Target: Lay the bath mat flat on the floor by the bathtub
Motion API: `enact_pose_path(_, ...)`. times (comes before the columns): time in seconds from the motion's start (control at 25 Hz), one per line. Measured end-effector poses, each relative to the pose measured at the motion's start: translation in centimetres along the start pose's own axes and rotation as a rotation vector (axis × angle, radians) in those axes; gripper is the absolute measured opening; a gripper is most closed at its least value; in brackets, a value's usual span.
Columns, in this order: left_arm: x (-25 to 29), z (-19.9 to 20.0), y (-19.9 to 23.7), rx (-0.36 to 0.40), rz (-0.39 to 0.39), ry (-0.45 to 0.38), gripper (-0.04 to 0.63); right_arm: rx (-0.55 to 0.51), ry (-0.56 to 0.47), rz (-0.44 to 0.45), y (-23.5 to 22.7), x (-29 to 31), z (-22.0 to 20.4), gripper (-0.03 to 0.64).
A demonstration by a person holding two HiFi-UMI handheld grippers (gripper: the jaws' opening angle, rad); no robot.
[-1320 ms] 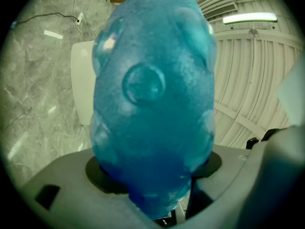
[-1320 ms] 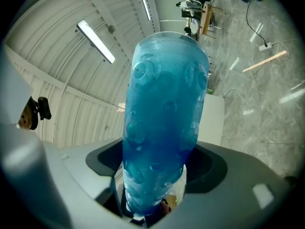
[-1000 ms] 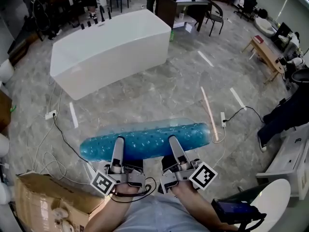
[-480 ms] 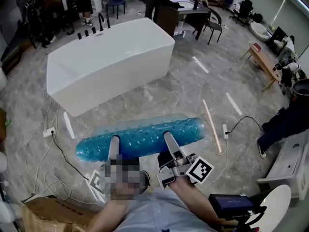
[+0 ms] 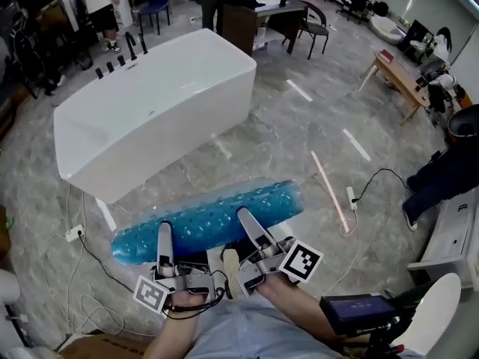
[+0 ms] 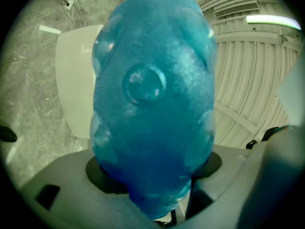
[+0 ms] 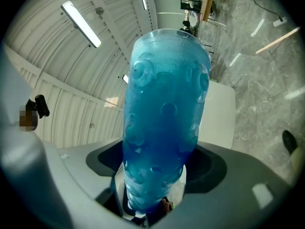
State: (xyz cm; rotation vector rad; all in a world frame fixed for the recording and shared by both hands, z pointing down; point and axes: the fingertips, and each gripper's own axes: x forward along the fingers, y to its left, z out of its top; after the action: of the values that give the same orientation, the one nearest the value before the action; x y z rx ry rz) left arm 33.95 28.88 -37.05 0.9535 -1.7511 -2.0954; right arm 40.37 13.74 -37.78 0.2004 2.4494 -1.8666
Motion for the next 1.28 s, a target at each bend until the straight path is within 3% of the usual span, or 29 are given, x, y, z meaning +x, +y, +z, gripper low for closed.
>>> enact_pose_path(0.48, 19.6, 2.0, 8.3, 0.003, 0.092, 0.11, 0.334, 0.063, -0.071, -0.065, -7.4, 15.2, 10.4, 0.37)
enact_pose_path(0.84, 32.0, -0.8, 10.5, -0.073, 0.049, 0.248, 0.336, 0.001, -0.219, -0.088, -8.1, 20.8, 19.4, 0.368)
enact_pose_path(1.08, 40.0, -3.3, 14.9, -0.128, 0.054, 0.395, 0.336, -0.026, -0.372, -0.126, -11.4, 23.6, 24.9, 0.368)
enact_pose_path(1.28, 48.9, -4.9, 20.2, -0.164, 0.073, 0.613, 0.334, -0.023, -0.585, -0.165, -15.8, 27.8, 29.1, 0.368)
